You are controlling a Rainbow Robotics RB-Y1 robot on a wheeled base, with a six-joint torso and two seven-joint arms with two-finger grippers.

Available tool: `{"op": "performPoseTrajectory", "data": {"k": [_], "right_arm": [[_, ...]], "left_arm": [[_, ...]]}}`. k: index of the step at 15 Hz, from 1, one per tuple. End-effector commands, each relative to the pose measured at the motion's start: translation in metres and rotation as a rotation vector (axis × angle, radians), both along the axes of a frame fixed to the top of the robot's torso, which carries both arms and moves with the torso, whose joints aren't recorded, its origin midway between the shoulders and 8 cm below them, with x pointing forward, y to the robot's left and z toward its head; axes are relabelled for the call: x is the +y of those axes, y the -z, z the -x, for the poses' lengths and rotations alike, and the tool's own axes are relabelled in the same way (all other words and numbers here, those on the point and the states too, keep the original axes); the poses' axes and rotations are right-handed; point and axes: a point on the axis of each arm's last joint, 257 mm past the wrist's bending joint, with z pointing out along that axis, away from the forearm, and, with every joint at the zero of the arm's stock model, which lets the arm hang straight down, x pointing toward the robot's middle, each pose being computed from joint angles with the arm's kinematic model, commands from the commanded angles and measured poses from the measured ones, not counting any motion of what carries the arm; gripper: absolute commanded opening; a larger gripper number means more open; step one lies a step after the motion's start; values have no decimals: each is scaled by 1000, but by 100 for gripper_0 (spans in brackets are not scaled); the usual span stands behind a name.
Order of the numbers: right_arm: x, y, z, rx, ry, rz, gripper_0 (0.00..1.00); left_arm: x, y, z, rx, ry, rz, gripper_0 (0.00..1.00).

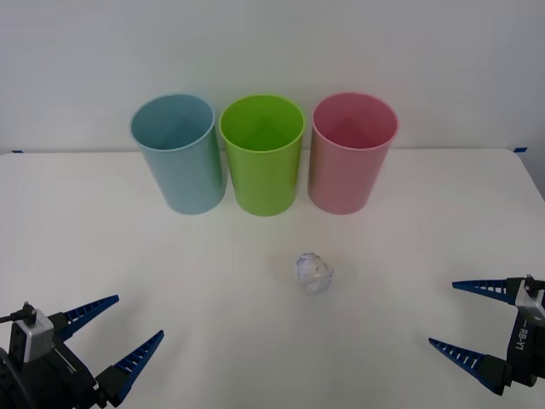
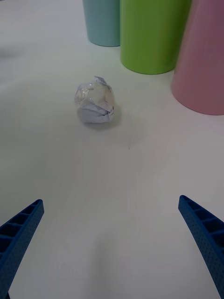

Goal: Put cans in the blue bin and PET bottles in the pink bin and trash in the green bin.

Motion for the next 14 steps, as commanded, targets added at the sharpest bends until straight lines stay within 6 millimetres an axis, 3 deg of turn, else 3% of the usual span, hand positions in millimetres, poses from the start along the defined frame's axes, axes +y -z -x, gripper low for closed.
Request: {"op": "performPoseTrajectory", "data": {"k": [1,14], "right_arm": [[0,0,0,0,0,0,100],[0,0,0,0,0,0,100]], "left_arm": [[0,0,0,0,0,0,100],[0,0,0,0,0,0,100]]}}
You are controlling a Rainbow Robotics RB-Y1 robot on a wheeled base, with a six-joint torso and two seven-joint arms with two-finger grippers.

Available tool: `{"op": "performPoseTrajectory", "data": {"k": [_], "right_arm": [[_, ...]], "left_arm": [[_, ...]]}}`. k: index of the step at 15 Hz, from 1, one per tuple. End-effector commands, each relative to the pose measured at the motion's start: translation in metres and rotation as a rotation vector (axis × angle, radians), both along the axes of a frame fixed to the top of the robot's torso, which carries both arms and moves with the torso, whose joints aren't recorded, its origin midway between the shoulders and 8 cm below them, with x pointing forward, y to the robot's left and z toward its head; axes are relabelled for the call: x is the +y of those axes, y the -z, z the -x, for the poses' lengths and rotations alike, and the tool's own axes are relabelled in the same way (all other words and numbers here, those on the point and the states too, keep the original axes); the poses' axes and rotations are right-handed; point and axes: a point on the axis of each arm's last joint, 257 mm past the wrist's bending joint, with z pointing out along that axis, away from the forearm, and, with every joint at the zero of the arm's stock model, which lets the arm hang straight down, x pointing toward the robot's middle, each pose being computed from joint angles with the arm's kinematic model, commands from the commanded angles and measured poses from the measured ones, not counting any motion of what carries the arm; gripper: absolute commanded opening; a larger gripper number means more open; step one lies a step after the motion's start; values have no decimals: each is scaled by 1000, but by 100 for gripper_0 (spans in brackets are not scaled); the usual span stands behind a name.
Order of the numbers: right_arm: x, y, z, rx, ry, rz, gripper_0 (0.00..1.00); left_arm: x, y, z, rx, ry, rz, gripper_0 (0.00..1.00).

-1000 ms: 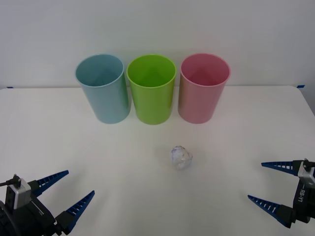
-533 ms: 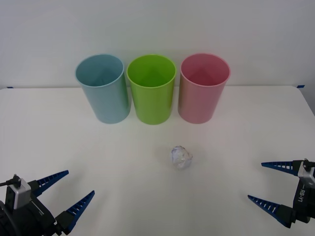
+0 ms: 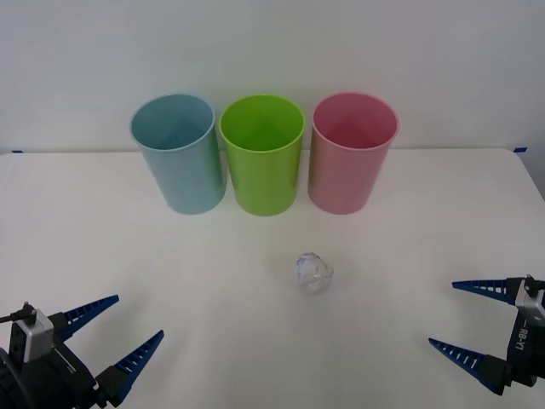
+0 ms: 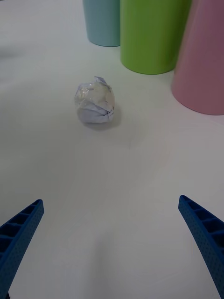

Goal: Put cans in the blue bin and PET bottles in the pink bin and trash in the green bin.

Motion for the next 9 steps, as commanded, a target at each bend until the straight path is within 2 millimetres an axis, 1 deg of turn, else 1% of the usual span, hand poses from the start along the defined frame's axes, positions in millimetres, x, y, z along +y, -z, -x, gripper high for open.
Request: {"op": "performPoseTrajectory", "data": {"k": [1,2,3,5,7,9], "right_arm": [[0,0,0,0,0,0,100],[3,4,3,9,2,-6,100],[0,-2,0,-3,-2,7,100],[-3,-26,-5,-25,-6,55,100],[-1,-48,-6,-40,-7,62,100],[-1,-73,-8,-57,6,123,100]], "left_arm": [[0,0,0,0,0,0,100],[0,0,0,0,0,0,100],[0,0,0,0,0,0,100],[0,0,0,0,0,0,100],[0,0,0,0,0,0,100],[0,0,0,0,0,0,100]]}}
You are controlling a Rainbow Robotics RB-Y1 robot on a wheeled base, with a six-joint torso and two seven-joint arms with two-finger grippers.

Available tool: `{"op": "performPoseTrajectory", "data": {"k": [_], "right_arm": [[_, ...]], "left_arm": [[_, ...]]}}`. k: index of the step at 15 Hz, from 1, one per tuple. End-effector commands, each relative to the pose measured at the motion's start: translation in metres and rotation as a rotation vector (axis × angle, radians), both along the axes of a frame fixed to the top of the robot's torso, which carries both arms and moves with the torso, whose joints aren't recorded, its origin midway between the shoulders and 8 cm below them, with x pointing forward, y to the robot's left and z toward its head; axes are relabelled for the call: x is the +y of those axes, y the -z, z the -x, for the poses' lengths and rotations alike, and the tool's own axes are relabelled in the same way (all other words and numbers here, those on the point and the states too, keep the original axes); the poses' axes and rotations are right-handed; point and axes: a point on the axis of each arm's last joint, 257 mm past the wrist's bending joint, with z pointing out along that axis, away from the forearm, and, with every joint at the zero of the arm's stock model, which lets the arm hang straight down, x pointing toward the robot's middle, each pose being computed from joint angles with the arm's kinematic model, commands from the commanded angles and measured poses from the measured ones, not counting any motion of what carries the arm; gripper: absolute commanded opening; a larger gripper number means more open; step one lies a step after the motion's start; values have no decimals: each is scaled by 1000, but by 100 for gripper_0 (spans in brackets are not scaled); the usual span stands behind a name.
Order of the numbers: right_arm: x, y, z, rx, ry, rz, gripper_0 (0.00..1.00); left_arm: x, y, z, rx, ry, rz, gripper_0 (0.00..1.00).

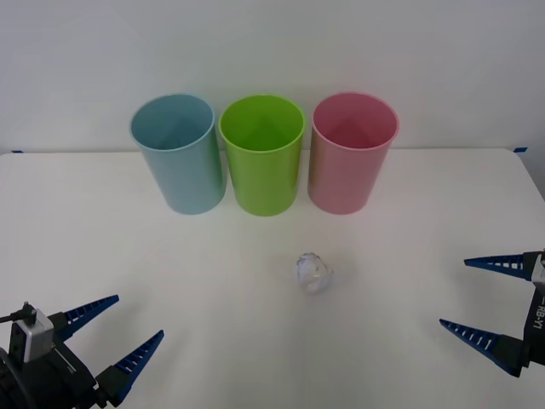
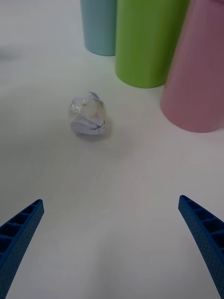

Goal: Put cans in the blue bin and PET bottles in the pink bin and trash in the green bin.

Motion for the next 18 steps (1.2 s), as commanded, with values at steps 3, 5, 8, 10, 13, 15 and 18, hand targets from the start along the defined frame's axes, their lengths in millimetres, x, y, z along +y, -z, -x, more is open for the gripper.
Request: {"op": "performPoseTrajectory", "data": {"k": [3,5,8,10,13,15,18], "right_arm": [[1,-47,0,-10,52,169,100],[2,-53,3,25,87,216,100],[14,-59,6,72,99,248,100],[26,-61,0,86,87,257,100],[38,-56,-17,91,78,302,100],[49,-54,-22,118,57,317,100],[71,-53,-25,157,30,307,100]], "left_arm": [[0,0,0,0,0,0,100],[0,0,0,0,0,0,100],[0,0,0,0,0,0,100],[0,0,0,0,0,0,100],[0,0,0,0,0,0,100],[0,0,0,0,0,0,100],[0,0,0,0,0,0,100]]}}
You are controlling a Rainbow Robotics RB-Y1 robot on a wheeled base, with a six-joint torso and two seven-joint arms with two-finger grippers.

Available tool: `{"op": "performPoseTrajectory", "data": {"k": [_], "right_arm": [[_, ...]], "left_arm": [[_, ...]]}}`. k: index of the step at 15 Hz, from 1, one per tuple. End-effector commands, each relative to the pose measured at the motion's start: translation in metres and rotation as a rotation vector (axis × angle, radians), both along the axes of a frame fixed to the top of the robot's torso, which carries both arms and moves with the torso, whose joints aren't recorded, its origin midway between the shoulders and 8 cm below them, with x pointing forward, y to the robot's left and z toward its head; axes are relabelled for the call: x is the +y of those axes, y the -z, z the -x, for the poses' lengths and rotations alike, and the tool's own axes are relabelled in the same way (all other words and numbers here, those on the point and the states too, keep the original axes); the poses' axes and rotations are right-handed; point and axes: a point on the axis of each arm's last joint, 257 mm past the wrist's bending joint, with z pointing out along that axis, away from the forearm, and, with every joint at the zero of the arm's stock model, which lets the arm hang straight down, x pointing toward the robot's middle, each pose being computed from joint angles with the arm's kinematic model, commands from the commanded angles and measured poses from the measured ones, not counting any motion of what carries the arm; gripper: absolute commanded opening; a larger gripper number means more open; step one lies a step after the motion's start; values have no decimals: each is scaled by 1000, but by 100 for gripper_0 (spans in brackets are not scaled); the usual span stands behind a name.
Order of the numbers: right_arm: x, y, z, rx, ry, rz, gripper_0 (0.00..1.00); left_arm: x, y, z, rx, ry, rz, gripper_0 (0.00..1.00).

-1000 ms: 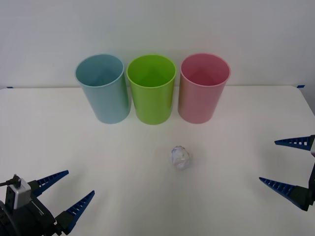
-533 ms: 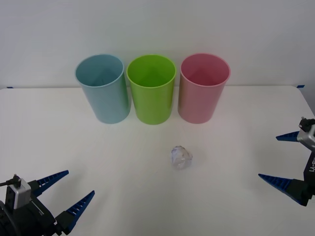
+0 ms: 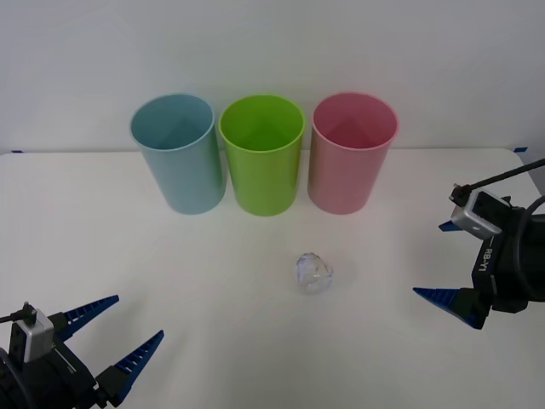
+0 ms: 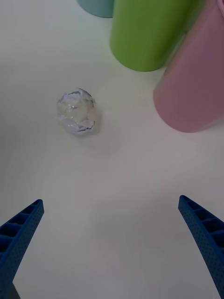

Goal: Put cans in the blue bin and PET bottles in the pink bin and trash in the green bin.

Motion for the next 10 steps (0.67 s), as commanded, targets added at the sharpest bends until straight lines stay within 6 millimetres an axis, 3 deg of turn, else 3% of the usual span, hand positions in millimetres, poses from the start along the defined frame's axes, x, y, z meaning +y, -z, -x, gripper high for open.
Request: {"op": "performPoseTrajectory", "data": {"k": [1,10], "right_arm": [[20,5,-5,43,-21,-16,100],[77,31,-52,129,-80,-24,100]], "left_arm": [[0,0,0,0,0,0,100],[0,0,0,0,0,0,100]]}}
